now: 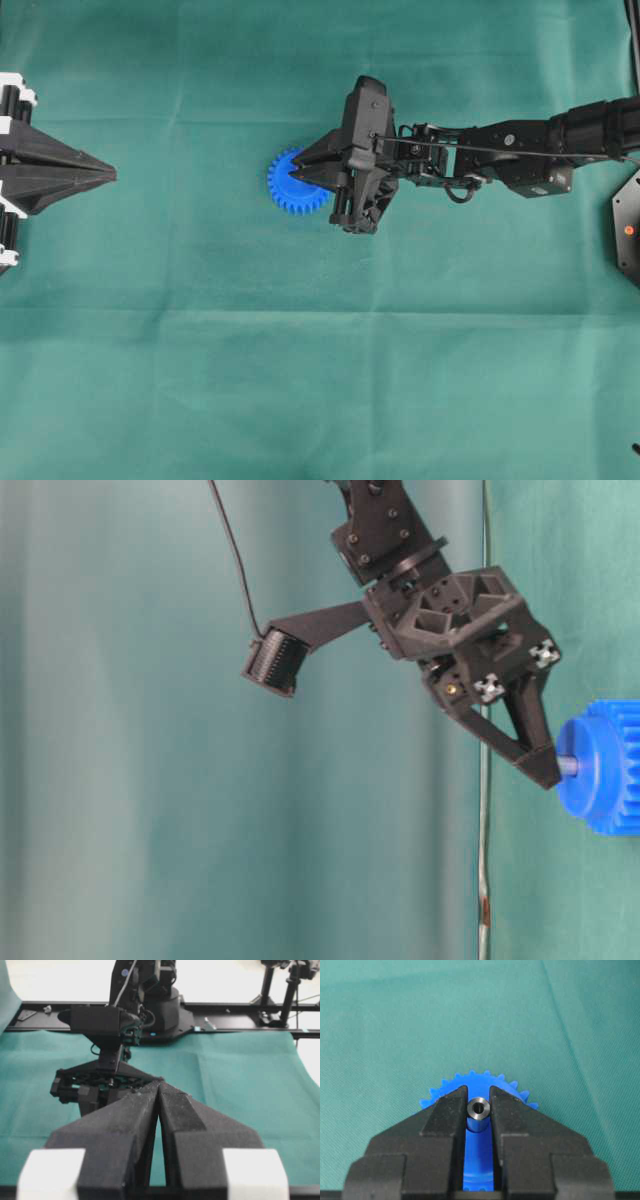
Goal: Insert the shaft placed at a random location into the center hole of the medium gear at another random location.
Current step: 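Lower the shaft into the gear's center hole with the right gripper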
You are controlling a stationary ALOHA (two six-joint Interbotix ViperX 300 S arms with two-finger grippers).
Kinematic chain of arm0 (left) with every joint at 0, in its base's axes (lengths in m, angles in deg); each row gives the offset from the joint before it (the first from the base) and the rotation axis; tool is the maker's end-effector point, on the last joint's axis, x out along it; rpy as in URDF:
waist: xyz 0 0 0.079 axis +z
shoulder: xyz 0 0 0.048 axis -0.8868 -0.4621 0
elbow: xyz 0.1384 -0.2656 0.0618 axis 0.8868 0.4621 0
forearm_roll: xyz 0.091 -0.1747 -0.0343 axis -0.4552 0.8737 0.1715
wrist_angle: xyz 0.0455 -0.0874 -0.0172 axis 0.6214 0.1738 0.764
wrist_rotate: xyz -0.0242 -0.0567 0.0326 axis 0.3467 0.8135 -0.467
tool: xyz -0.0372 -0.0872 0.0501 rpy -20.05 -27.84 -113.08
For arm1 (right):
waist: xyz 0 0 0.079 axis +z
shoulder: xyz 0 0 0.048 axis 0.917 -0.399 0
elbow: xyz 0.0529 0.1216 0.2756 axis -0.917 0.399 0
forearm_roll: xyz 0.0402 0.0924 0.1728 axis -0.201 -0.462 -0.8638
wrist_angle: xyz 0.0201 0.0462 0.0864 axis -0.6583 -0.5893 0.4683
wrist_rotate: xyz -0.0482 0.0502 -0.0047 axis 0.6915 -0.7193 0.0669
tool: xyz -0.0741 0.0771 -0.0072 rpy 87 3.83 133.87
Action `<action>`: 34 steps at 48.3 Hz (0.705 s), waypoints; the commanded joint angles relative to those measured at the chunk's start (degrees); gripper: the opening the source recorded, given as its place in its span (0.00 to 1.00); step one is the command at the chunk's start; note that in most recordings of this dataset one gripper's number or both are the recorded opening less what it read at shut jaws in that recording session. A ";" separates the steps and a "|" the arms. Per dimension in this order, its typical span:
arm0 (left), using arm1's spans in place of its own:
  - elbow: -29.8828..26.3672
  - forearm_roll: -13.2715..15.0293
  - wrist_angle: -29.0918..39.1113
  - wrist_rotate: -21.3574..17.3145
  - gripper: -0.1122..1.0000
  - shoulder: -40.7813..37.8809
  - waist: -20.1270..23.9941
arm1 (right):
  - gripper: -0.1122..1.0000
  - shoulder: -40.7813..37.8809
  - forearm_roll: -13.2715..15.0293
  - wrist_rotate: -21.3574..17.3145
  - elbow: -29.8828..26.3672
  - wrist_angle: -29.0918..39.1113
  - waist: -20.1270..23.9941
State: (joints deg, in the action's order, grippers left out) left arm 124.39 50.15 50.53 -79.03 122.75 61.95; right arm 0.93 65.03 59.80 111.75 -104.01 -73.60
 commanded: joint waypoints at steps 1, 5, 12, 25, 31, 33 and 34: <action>-1.05 -0.09 -0.26 0.09 0.10 -0.26 0.09 | 0.22 0.53 -0.09 -0.18 -0.79 -0.88 -0.26; -1.05 -0.09 -0.26 0.09 0.10 -0.26 0.18 | 0.22 0.09 -0.18 -0.18 -0.97 -0.88 -0.18; -1.05 -0.09 -0.26 0.09 0.10 -0.26 0.18 | 0.22 -0.62 -0.18 -0.18 -0.97 -0.97 -0.18; -1.05 -0.09 -0.26 0.09 0.10 -0.26 0.18 | 0.22 -0.79 -0.09 -0.18 -0.97 -1.14 -0.18; -1.05 -0.09 -0.26 0.09 0.10 -0.26 0.18 | 0.22 -0.79 -0.09 -0.18 -0.88 -0.70 0.09; -1.05 -0.09 -0.26 0.09 0.10 -0.26 0.18 | 0.22 -0.79 -0.09 -0.18 -0.79 -0.53 0.26; -1.14 -0.09 -0.26 0.09 0.10 -0.26 0.18 | 0.22 -0.79 -0.09 -0.26 -0.79 -0.44 0.18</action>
State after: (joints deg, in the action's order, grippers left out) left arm 124.30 50.15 50.53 -79.03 122.75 62.04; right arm -0.47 65.03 59.80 111.66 -104.62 -73.60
